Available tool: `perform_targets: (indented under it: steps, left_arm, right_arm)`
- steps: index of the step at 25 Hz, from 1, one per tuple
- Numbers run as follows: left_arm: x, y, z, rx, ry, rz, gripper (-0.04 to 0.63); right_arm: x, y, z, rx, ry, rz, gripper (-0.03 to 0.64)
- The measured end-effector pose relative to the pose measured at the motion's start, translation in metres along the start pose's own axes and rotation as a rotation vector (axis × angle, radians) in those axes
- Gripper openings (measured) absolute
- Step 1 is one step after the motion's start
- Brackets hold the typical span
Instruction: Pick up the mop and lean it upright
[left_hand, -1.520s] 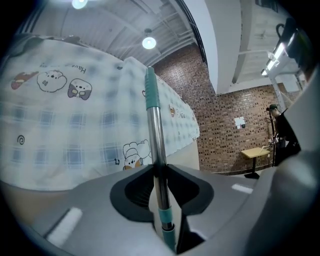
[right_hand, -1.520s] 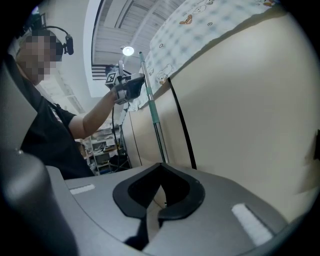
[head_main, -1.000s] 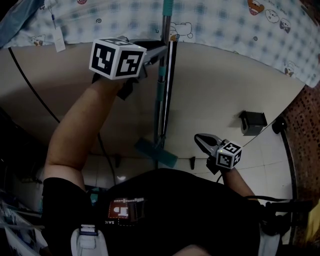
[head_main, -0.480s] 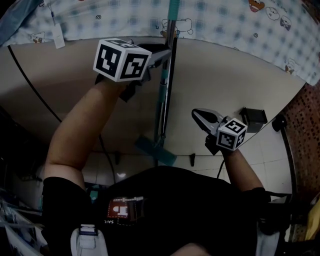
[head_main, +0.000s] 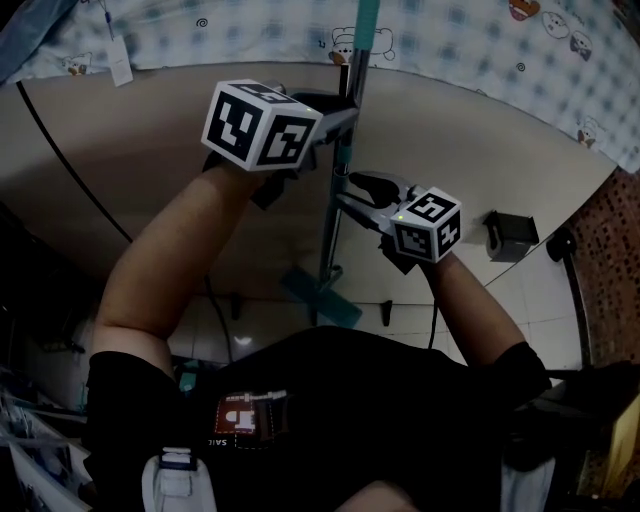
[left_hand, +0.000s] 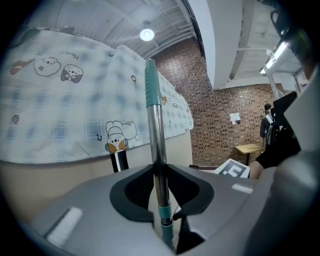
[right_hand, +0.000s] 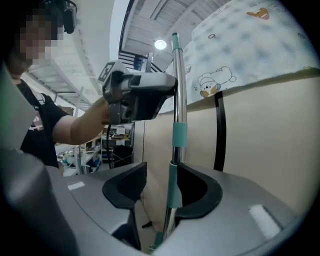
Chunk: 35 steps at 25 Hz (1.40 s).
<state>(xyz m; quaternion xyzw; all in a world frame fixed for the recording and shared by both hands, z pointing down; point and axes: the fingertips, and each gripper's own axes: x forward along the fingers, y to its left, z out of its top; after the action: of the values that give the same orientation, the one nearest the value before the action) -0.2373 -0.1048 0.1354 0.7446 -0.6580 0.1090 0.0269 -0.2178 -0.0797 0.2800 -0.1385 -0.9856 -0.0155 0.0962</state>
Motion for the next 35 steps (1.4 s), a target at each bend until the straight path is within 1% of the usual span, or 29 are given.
perform_targets:
  steps: [1, 3, 4, 6, 8, 12, 16, 18, 19, 20, 23, 26, 28, 33, 35]
  left_arm:
    - [0.0, 0.0, -0.004, -0.008, 0.005, 0.001, 0.086]
    - [-0.002, 0.003, -0.013, -0.036, 0.019, 0.001, 0.086]
    - [-0.003, 0.005, -0.017, -0.05, 0.025, -0.001, 0.086]
    - [-0.006, 0.006, -0.025, -0.061, 0.034, -0.001, 0.085]
    - [-0.009, 0.006, -0.03, -0.06, 0.039, 0.001, 0.086]
    - [-0.015, 0.007, -0.033, -0.057, 0.032, 0.009, 0.084]
    - [-0.017, 0.005, -0.04, -0.072, 0.036, 0.007, 0.084]
    - [-0.018, 0.002, -0.041, -0.064, 0.033, 0.009, 0.084]
    - [-0.019, -0.001, -0.042, -0.06, 0.034, 0.009, 0.084]
    - [-0.019, -0.003, -0.043, -0.057, 0.035, 0.009, 0.084]
    - [-0.018, -0.006, -0.049, -0.05, 0.044, 0.008, 0.084]
    - [-0.017, -0.007, -0.059, -0.059, 0.055, 0.006, 0.084]
    - [-0.016, -0.005, -0.068, -0.072, 0.061, 0.011, 0.084]
    - [-0.009, -0.001, -0.095, -0.121, 0.077, 0.035, 0.084]
    - [-0.006, 0.0, -0.109, -0.147, 0.085, 0.043, 0.084]
  right_arm:
    - [0.004, -0.001, -0.003, -0.006, 0.012, -0.013, 0.194]
    - [0.01, -0.006, -0.008, -0.015, 0.03, -0.038, 0.129]
    - [0.012, -0.007, -0.011, -0.015, 0.038, -0.041, 0.119]
    - [0.016, -0.008, -0.017, -0.011, 0.054, -0.038, 0.123]
    - [0.019, -0.008, -0.023, -0.005, 0.063, -0.034, 0.151]
    - [0.028, -0.001, -0.033, -0.013, 0.09, -0.017, 0.163]
    - [0.035, 0.0, -0.041, -0.037, 0.131, -0.046, 0.15]
    - [0.037, 0.001, -0.048, -0.051, 0.16, -0.066, 0.149]
    - [0.038, 0.002, -0.051, -0.057, 0.172, -0.076, 0.145]
    - [0.039, 0.002, -0.054, -0.059, 0.18, -0.084, 0.126]
    - [0.039, 0.002, -0.06, -0.043, 0.19, -0.069, 0.124]
    - [0.039, 0.004, -0.07, -0.032, 0.21, -0.048, 0.123]
    - [0.04, 0.003, -0.078, -0.038, 0.226, -0.064, 0.124]
    - [0.043, -0.001, -0.104, -0.028, 0.262, -0.151, 0.129]
    - [0.045, -0.001, -0.116, -0.019, 0.281, -0.162, 0.124]
